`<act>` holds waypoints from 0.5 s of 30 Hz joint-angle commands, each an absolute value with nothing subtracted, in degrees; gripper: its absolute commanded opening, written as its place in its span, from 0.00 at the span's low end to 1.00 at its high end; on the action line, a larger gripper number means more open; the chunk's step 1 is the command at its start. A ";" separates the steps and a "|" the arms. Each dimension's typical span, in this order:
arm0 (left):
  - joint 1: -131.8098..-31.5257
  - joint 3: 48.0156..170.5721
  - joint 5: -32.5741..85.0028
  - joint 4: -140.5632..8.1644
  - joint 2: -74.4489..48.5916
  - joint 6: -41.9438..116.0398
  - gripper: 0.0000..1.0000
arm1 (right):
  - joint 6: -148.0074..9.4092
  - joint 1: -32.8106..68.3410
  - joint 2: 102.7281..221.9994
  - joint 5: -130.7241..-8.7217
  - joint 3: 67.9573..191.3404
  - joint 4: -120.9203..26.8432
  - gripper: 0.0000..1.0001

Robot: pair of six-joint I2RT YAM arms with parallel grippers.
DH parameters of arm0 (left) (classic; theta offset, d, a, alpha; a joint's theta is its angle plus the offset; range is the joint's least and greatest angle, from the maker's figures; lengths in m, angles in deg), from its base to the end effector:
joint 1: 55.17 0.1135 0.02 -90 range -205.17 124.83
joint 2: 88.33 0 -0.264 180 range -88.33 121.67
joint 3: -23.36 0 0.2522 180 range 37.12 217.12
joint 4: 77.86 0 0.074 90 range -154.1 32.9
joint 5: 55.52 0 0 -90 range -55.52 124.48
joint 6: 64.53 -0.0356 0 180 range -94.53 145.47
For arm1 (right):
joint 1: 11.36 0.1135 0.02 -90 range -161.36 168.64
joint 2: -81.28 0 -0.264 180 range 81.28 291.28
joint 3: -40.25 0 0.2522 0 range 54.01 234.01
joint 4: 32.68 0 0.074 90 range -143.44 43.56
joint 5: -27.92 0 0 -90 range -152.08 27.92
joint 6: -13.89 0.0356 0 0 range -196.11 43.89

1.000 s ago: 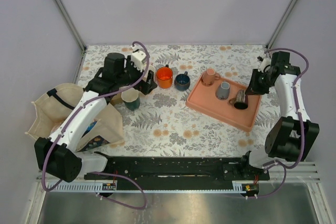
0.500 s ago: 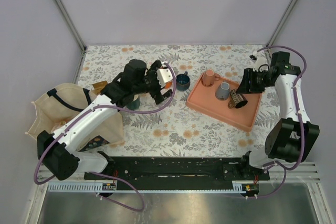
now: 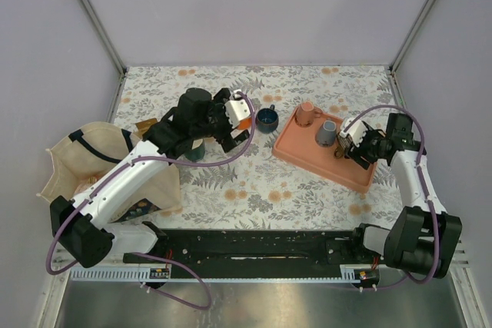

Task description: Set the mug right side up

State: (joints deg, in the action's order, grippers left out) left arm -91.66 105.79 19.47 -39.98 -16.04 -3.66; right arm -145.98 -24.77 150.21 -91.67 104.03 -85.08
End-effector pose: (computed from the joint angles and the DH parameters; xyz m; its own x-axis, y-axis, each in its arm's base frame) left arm 0.2227 -0.1762 0.3589 0.0424 0.5534 -0.8318 0.8449 0.4245 0.3255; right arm 0.2303 -0.0368 0.2486 -0.2299 -0.7845 -0.5759 -0.7900 0.4960 -0.3604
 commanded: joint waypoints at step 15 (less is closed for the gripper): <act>-91.56 109.19 22.35 -36.85 -18.29 -2.92 0.96 | -174.90 -24.37 156.52 -96.71 87.95 -53.48 0.48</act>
